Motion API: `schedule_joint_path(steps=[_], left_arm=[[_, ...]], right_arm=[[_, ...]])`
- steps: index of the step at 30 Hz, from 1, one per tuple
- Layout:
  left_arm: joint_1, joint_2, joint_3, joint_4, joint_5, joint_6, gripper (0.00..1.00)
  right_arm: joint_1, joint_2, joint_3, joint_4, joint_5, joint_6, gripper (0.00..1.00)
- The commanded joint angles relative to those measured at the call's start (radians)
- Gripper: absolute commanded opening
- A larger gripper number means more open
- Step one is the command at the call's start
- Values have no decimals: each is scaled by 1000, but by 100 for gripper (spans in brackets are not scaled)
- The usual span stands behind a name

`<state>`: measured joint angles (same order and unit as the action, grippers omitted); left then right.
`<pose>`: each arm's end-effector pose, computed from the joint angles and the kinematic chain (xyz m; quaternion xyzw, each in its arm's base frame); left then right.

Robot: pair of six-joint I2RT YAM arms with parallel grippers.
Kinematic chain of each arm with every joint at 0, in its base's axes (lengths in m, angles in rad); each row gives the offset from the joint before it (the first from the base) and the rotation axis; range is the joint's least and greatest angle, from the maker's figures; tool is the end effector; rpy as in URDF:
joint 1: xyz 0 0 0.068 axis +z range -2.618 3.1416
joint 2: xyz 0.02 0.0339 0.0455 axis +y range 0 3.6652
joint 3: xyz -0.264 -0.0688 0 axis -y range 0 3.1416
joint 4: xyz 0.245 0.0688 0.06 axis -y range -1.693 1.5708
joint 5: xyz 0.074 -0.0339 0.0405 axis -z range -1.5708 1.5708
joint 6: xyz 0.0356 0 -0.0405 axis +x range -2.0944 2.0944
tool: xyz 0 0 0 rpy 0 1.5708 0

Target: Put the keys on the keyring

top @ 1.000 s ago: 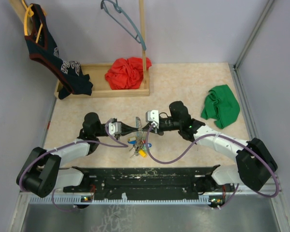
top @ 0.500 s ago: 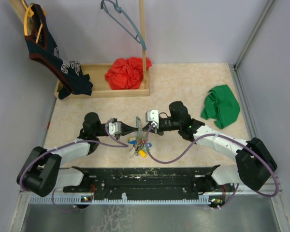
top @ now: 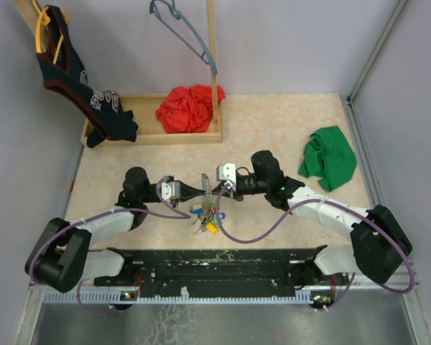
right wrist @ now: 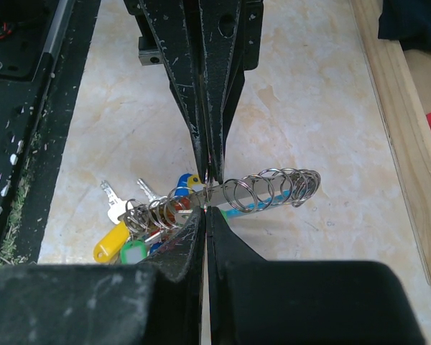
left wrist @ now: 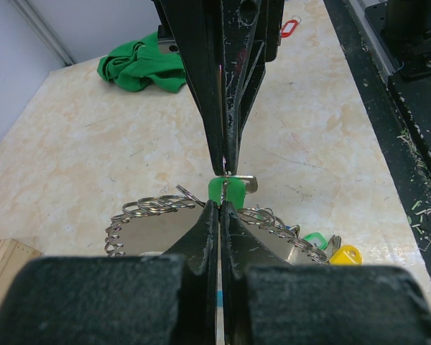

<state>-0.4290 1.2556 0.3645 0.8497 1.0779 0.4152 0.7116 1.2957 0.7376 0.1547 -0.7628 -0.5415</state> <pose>0.1957 -0.1240 0.2079 0.5779 0.4194 -0.3744 0.5916 0.1957 0.2012 0.2496 -0.6203 0.5071 0.3529 0.4833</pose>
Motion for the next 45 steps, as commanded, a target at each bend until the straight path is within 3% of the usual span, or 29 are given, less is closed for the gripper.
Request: schedule_joint_path(steps=[1, 45], left_arm=[[8, 2, 28, 28, 32, -4, 0], [8, 16, 36, 48, 65, -20, 0]], right_arm=[[6, -35, 20, 27, -6, -9, 0], [27, 10, 52, 78, 25, 75, 0]])
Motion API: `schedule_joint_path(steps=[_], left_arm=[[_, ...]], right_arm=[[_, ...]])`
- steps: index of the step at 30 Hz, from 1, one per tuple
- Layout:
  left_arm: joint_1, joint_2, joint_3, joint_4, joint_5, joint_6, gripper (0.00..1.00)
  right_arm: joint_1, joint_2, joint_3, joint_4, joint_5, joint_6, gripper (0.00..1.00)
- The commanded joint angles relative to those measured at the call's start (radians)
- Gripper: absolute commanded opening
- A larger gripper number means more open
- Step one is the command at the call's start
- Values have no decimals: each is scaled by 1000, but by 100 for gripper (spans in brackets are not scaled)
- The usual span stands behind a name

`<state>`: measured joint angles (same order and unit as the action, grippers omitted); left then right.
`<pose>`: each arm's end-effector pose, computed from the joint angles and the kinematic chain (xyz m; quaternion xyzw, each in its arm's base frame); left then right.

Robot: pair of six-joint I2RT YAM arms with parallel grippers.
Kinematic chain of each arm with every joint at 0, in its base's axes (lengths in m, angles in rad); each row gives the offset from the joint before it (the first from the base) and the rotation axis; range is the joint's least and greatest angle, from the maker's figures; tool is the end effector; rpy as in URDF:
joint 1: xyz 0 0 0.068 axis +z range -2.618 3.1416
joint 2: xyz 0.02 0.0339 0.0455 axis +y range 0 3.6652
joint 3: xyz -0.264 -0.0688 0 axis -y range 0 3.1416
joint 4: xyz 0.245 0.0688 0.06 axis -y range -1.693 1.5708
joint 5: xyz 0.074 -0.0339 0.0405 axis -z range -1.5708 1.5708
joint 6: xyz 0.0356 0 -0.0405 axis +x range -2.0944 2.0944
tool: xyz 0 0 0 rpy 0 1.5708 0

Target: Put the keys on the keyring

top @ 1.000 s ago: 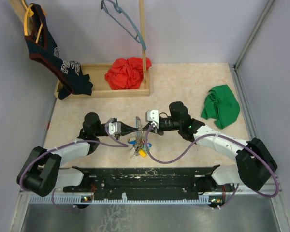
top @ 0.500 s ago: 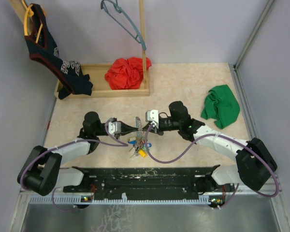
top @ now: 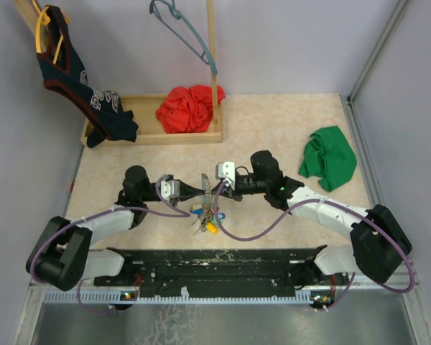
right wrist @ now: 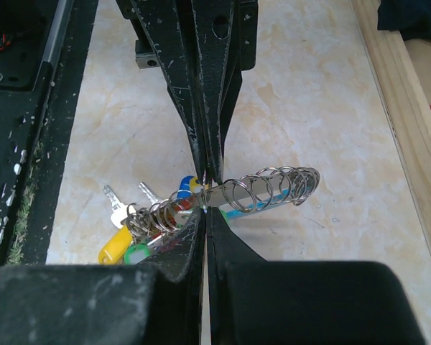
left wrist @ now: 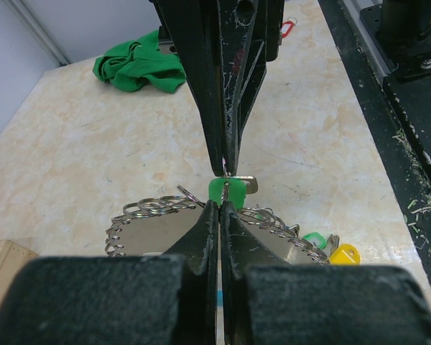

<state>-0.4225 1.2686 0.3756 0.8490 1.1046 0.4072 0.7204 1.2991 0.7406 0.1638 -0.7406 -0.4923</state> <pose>0.1983 -0.1240 0.2084 0.5799 0.4167 -0.3835 0.5857 0.1956 0.2036 0.2503 -0.6070 0.5230 0.3580 0.4795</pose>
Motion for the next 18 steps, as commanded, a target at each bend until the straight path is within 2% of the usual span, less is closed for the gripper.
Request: schedule_joint_path(steps=[1, 18], left_arm=[[1, 2, 25, 51, 37, -12, 0], [1, -1, 15, 76, 25, -28, 0]], right_arm=[[20, 8, 49, 71, 4, 28, 0], [37, 22, 59, 86, 24, 49, 0]])
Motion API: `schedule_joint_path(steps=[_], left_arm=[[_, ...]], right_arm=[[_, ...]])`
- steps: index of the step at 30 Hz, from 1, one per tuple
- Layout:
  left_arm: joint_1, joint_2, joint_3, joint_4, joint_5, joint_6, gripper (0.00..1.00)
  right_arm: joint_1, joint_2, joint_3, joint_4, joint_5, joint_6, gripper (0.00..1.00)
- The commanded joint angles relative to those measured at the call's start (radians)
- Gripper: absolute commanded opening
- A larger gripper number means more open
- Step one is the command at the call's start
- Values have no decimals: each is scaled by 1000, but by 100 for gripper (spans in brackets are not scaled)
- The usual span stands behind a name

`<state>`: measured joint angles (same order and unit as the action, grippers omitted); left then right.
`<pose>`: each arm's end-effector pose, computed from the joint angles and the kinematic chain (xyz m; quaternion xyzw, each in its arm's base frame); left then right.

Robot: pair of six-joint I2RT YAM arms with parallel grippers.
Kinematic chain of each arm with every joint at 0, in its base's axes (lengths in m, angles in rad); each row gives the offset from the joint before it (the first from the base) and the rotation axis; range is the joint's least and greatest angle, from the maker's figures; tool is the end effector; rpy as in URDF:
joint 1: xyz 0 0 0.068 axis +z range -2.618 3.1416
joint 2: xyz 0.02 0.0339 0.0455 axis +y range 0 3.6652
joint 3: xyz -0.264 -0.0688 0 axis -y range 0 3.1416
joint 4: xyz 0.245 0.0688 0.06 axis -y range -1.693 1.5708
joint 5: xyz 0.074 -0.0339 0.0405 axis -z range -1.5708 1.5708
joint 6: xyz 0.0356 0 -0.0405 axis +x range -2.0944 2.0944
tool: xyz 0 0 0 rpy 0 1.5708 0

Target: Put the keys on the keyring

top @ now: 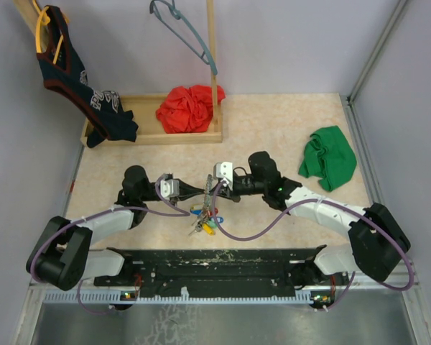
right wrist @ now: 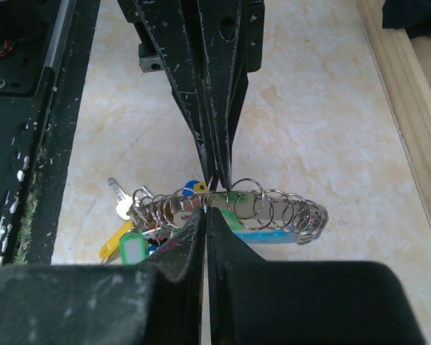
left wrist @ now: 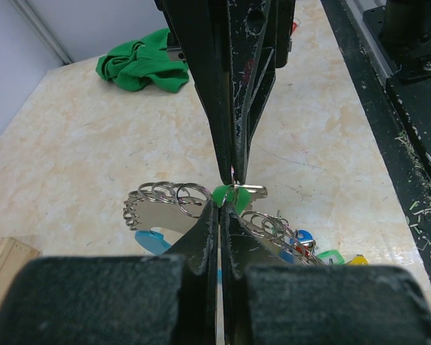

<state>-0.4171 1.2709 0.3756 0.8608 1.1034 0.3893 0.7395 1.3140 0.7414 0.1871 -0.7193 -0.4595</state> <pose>0.1992 -0.1230 0.2089 0.5753 0.4205 -0.3851 0.5864 0.1946 0.2092 0.2486 -0.6004 0.5301 0.3620 0.4770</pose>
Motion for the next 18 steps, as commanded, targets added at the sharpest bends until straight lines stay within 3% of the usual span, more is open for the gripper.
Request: schedule_joint_path(steps=[1, 18], left_arm=[[-4, -3, 15, 64, 25, -10, 0], [-25, -38, 71, -141, -69, 39, 0]], right_arm=[[18, 6, 57, 62, 5, 15, 0], [46, 16, 122, -57, 103, -41, 0]])
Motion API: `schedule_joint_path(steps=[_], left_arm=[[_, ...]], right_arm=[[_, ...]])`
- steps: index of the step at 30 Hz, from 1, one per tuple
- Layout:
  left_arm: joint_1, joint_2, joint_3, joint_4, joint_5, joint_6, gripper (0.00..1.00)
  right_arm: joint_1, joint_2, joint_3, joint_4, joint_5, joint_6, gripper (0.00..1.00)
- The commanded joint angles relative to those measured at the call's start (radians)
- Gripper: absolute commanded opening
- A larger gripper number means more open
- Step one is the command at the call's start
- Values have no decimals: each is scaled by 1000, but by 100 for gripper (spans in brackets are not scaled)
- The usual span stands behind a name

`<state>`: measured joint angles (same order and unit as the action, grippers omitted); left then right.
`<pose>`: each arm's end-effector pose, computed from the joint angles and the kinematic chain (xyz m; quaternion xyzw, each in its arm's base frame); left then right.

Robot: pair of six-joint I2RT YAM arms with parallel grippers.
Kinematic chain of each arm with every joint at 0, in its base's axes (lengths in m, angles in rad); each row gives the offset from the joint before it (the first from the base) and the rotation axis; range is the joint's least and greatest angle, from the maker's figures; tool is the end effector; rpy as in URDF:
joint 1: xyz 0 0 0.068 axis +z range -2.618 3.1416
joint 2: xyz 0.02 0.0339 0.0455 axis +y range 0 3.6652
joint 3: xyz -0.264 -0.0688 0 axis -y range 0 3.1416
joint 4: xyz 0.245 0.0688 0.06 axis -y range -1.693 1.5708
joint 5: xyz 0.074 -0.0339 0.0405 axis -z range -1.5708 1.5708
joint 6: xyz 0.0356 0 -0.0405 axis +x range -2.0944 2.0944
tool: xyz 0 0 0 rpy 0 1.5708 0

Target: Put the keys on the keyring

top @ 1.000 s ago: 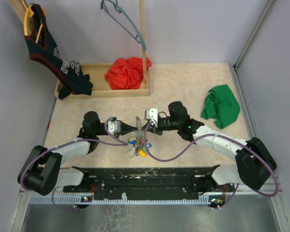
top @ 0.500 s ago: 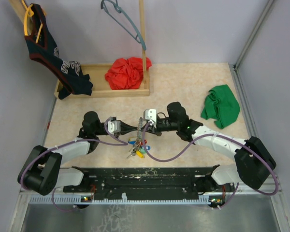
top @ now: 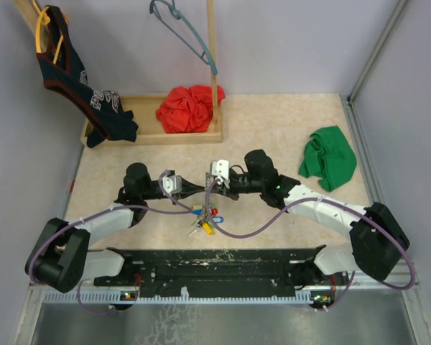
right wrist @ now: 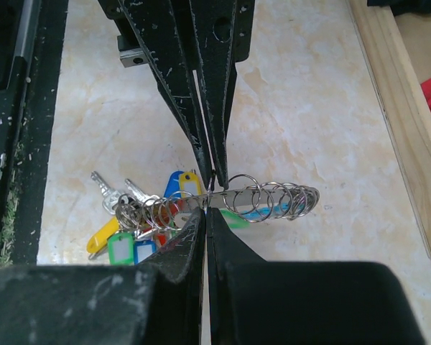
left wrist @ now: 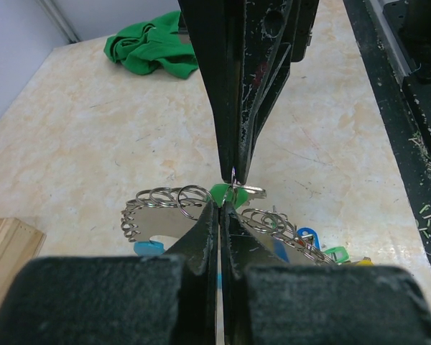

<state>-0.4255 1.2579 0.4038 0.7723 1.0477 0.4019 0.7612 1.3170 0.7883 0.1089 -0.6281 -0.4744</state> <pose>0.2026 -0.1257 0.2119 0.5664 0.4468 -0.3748 0.5824 0.1951 0.2148 0.2554 -0.5992 0.5530 0.3305 0.4753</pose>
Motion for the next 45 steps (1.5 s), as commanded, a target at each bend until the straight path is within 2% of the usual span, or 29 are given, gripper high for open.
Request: schedule_joint_path(steps=[1, 19, 39, 45], left_arm=[[-19, -28, 47, -66, -19, 30, 0], [-61, -66, 124, -244, -141, 36, 0], [-63, -63, 203, -297, -304, -167, 0], [-63, -62, 200, -264, -368, -247, 0]], right_arm=[[26, 14, 77, 16, 16, -28, 0], [47, 43, 114, -63, 83, -107, 0], [98, 10, 58, -81, 223, -238, 0], [102, 4, 27, -48, 269, -246, 0]])
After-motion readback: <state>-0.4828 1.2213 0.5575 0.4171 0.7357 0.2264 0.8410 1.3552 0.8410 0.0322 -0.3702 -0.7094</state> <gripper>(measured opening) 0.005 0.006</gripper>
